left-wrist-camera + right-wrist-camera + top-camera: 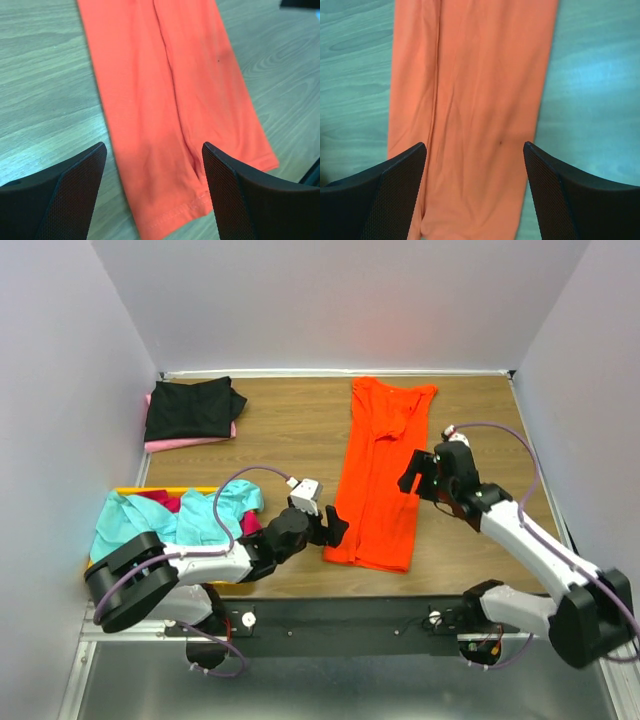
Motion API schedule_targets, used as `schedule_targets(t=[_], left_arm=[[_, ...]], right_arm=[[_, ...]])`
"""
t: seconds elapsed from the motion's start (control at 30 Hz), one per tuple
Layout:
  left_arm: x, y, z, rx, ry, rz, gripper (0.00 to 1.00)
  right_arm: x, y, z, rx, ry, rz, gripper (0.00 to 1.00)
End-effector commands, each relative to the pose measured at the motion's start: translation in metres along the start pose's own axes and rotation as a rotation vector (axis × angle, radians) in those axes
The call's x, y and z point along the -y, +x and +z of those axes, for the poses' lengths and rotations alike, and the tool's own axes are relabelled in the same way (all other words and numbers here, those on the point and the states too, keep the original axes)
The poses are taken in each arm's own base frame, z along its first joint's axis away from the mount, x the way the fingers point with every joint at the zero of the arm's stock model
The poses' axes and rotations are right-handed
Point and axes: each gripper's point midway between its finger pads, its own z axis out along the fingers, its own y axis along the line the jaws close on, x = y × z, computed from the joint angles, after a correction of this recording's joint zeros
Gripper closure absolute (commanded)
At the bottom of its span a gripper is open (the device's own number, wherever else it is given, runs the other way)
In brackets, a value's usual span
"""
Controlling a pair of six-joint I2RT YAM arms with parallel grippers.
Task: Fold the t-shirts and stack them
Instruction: Fold the tshirt
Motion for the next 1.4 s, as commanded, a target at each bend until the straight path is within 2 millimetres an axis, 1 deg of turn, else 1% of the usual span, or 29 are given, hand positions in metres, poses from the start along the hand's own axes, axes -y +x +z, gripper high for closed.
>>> schedule_targets(t=[0.0,0.07,0.1,0.17,0.3,0.33,0.37,0.4,0.43,0.5,0.63,0.67,0.77,0.87,1.0,1.13,1.2,1.23,1.3,1.33,1.37], left_arm=[[-0.01,0.002,-0.009,-0.009,-0.039,-0.052,0.16],[-0.019,0.007,-0.01,-0.019,-0.069,-0.059,0.16],[-0.021,0.012,-0.011,-0.034,-0.074,-0.065,0.17],[-0.02,0.018,-0.011,-0.057,-0.067,-0.072,0.17],[-0.019,0.031,-0.013,-0.109,-0.054,-0.084,0.17],[-0.018,0.032,-0.014,-0.11,-0.05,-0.092,0.18],[-0.02,0.034,-0.015,-0.121,-0.053,-0.094,0.18],[-0.017,0.036,-0.017,-0.13,-0.04,-0.095,0.18],[-0.016,0.035,-0.017,-0.132,-0.033,-0.099,0.18],[-0.013,0.039,-0.02,-0.153,-0.017,-0.103,0.18],[-0.014,0.044,-0.025,-0.182,-0.024,-0.113,0.19],[-0.018,0.047,-0.027,-0.195,-0.039,-0.112,0.2],[-0.025,0.052,-0.032,-0.208,-0.073,-0.121,0.21],[-0.031,0.056,-0.037,-0.208,-0.093,-0.137,0.24],[-0.032,0.058,-0.04,-0.21,-0.091,-0.156,0.27],[-0.035,0.062,-0.038,-0.225,-0.107,-0.152,0.29],[-0.035,0.065,-0.037,-0.234,-0.108,-0.151,0.31],[-0.034,0.065,-0.037,-0.235,-0.107,-0.152,0.32],[-0.035,0.067,-0.036,-0.243,-0.108,-0.151,0.33],[-0.035,0.067,-0.036,-0.243,-0.107,-0.15,0.33],[-0.035,0.068,-0.036,-0.247,-0.108,-0.149,0.33]], right_arm=[[0.007,0.012,-0.027,0.038,0.038,0.083,0.16],[0.01,0.024,-0.031,0.007,0.048,0.085,0.17],[0.012,0.036,-0.033,-0.029,0.054,0.088,0.19],[0.011,0.048,-0.034,-0.065,0.047,0.087,0.2],[0.002,0.09,-0.036,-0.198,0.011,0.086,0.24],[-0.002,0.109,-0.038,-0.241,0.009,0.08,0.25],[-0.003,0.117,-0.04,-0.258,0.017,0.076,0.25],[0.001,0.128,-0.043,-0.285,0.041,0.069,0.25],[0.0,0.139,-0.046,-0.306,0.054,0.067,0.25],[0.003,0.153,-0.052,-0.339,0.075,0.066,0.25],[0.012,0.164,-0.063,-0.368,0.1,0.077,0.26],[0.018,0.169,-0.066,-0.387,0.119,0.074,0.26],[0.027,0.181,-0.07,-0.426,0.142,0.08,0.26],[0.039,0.196,-0.072,-0.462,0.169,0.077,0.26],[0.044,0.199,-0.071,-0.461,0.184,0.077,0.29],[0.049,0.201,-0.068,-0.447,0.2,0.074,0.36],[0.047,0.203,-0.066,-0.449,0.188,0.079,0.39],[0.047,0.204,-0.066,-0.456,0.183,0.08,0.44],[0.048,0.207,-0.064,-0.458,0.182,0.082,0.48],[0.048,0.209,-0.063,-0.463,0.18,0.082,0.53],[0.047,0.211,-0.062,-0.468,0.175,0.084,0.55]])
